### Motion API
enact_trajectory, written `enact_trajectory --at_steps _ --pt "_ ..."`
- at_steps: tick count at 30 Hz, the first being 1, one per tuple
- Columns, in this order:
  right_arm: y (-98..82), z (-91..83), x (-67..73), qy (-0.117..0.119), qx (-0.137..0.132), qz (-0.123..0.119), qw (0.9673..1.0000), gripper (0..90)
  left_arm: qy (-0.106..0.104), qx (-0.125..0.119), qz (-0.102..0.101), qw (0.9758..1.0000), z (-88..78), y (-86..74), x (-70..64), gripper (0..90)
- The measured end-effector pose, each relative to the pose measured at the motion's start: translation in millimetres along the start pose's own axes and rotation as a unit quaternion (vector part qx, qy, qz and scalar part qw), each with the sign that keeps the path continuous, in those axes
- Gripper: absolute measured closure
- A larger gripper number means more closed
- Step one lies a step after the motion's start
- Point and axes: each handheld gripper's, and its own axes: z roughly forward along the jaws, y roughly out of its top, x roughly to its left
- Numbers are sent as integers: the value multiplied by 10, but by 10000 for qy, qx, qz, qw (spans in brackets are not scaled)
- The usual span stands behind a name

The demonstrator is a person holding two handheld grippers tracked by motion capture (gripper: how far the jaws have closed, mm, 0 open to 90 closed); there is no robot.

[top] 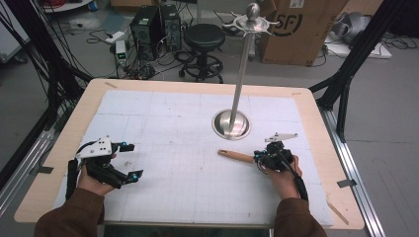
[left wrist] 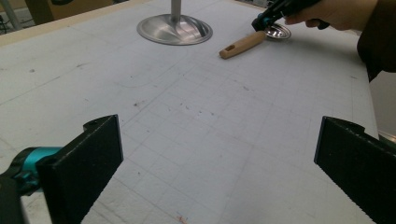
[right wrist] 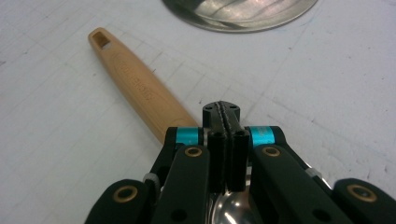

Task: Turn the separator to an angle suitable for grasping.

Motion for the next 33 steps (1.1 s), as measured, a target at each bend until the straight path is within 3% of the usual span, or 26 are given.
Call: enact_trajectory --at_steps 18,24,28,33 --pt "-172 -141 222 218 10 -23 9998 897 -25 -14 48 10000 7 15 -15 17" --pt "-174 -141 219 234 21 -50 9997 895 -32 -14 47 10000 8 15 -15 17" --pt "-159 -194 203 235 -171 -79 9995 869 -20 -18 31 10000 -1 13 -2 17" --pt "-140 -283 198 395 -440 -230 9980 835 -26 -52 51 10000 -7 16 -4 17"
